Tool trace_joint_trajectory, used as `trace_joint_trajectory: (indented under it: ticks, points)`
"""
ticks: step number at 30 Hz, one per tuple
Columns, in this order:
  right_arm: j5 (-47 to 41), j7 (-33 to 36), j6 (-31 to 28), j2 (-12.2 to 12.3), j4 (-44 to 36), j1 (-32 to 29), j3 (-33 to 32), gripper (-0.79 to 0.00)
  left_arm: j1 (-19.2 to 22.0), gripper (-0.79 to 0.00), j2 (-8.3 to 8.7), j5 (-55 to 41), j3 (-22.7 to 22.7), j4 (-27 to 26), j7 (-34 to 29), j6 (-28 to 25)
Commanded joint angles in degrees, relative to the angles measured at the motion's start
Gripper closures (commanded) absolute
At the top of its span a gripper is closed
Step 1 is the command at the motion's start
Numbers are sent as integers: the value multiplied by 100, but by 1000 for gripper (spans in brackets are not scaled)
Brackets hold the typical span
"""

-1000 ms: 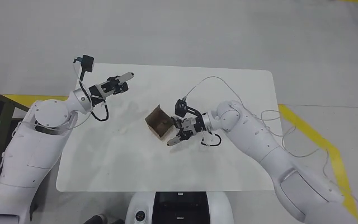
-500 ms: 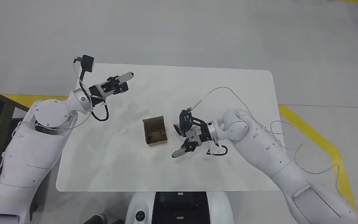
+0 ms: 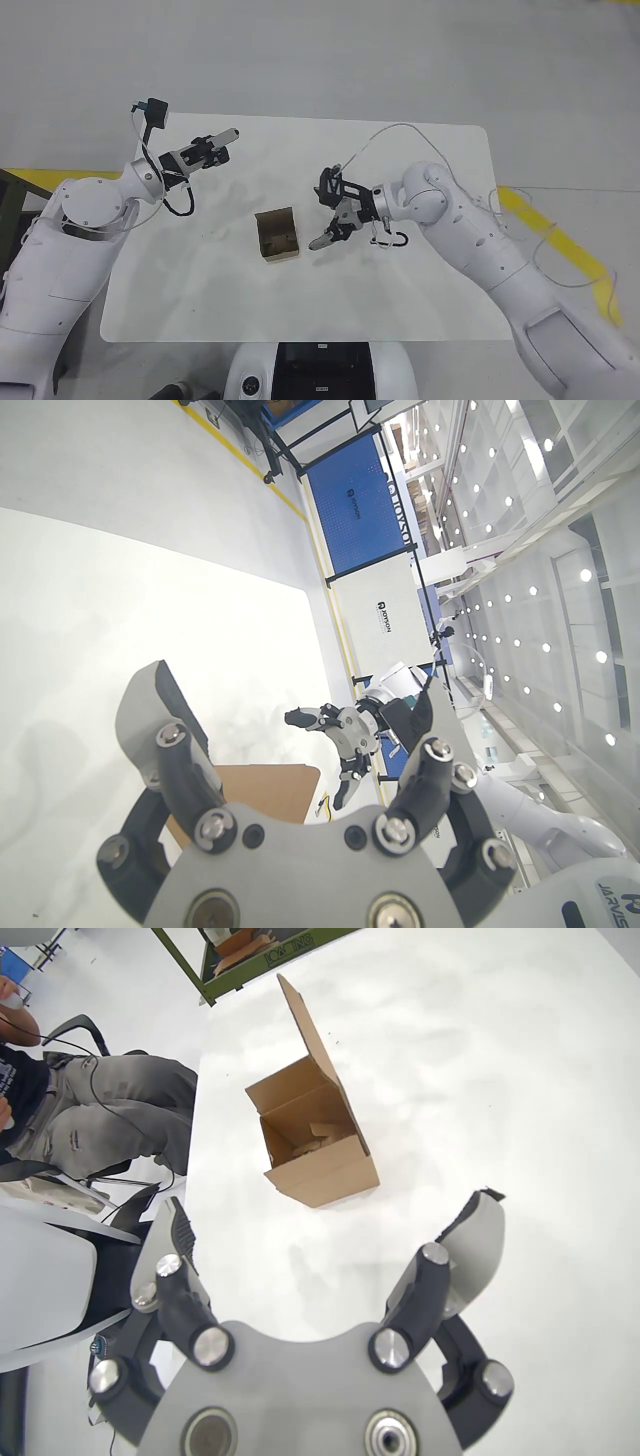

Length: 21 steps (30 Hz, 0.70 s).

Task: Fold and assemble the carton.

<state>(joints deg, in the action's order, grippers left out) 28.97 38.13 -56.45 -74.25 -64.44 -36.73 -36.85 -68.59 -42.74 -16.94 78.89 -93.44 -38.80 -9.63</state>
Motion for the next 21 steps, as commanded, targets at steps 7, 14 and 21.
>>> trace_joint_trajectory:
  ticks: [7, 14, 21]
  points:
    - [275, -1039, -138, -502, 1042, 564, 497, -785, 0, -785, 0, 0, 0, 0, 0, 0]
    - [525, -1842, -156, -916, 1729, 770, 859, -745, 0, -785, 0, 0, 0, 0, 0, 0]
    - [633, -2171, -156, -1212, 2190, 917, 1155, -360, 0, -785, 0, 0, 0, 0, 0, 0]
